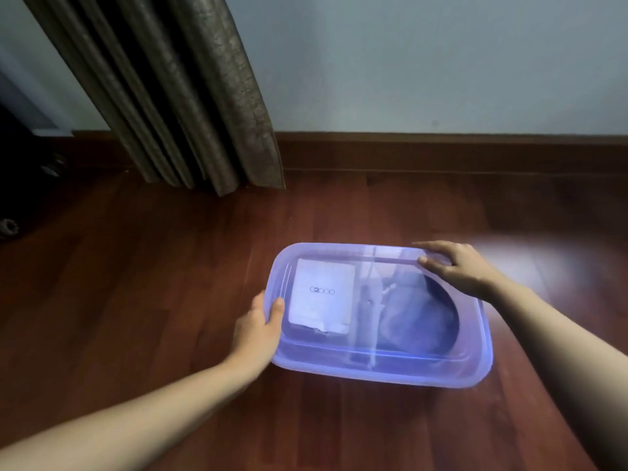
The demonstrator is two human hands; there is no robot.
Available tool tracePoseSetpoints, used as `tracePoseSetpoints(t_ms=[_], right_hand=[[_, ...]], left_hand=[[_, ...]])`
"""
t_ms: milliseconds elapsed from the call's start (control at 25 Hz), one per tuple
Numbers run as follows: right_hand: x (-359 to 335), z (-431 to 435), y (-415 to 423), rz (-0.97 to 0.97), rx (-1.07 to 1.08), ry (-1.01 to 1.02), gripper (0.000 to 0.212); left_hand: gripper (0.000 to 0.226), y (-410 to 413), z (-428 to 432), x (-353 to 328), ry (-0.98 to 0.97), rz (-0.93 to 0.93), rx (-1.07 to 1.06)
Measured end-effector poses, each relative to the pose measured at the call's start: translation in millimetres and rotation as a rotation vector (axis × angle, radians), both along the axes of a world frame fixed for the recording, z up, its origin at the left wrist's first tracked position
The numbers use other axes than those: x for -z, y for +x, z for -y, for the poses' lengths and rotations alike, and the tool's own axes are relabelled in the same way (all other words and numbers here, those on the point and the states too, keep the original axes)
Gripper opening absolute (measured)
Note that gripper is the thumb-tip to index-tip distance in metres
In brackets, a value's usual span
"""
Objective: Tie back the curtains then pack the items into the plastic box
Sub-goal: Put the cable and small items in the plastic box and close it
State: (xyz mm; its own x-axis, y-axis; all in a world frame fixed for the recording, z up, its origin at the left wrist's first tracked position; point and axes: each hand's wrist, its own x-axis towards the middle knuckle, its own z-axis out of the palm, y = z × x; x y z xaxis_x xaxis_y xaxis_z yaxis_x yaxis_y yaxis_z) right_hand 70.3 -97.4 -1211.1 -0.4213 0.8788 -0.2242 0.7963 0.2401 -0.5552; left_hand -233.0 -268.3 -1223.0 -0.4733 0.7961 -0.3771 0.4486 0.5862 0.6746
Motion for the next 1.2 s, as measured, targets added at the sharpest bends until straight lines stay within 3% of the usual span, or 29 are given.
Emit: tracePoseSetpoints(t_ms=[200,280,520,720,1000,1080,1200], right_hand=[[3.9,6.5,8.1,0.096,0.078,0.009,0.052],[6.0,17.8,11.2,-0.002,0.216,-0.017,0.065],[29.8,58.7,21.9,-0.179,0.730,-0.156,0.067],[32.7,64.9,18.0,-0.437,0.809,-0.350,0.071],[38.6,66.2,18.8,-0.203,0.825,-0.145,0.063],[35.8,68.0,18.0,-0.175,0.836,-0.157,0.067],[28.0,75.2,16.7,-0.270,0.844,-0.264,0.083]], left_hand=[[0.025,-0.1,-5.2,-2.4,-0.017,0.010,0.014],[0.024,-1.5,-12.4,-2.3,-0.049,0.015,-0.018],[0.064,-16.0,-39.3,7.9,-0.078,0.207,-0.131],[0.074,-9.8,-48.0,17.6,-0.086,0.303,-0.168],[0.068,-11.0,-50.1,21.1,-0.060,0.061,-0.122],[0.062,-14.2,-49.1,22.0,-0.043,0.106,-0.111],[0.065,-17.8,-41.0,17.6,-0.037,0.358,-0.078]])
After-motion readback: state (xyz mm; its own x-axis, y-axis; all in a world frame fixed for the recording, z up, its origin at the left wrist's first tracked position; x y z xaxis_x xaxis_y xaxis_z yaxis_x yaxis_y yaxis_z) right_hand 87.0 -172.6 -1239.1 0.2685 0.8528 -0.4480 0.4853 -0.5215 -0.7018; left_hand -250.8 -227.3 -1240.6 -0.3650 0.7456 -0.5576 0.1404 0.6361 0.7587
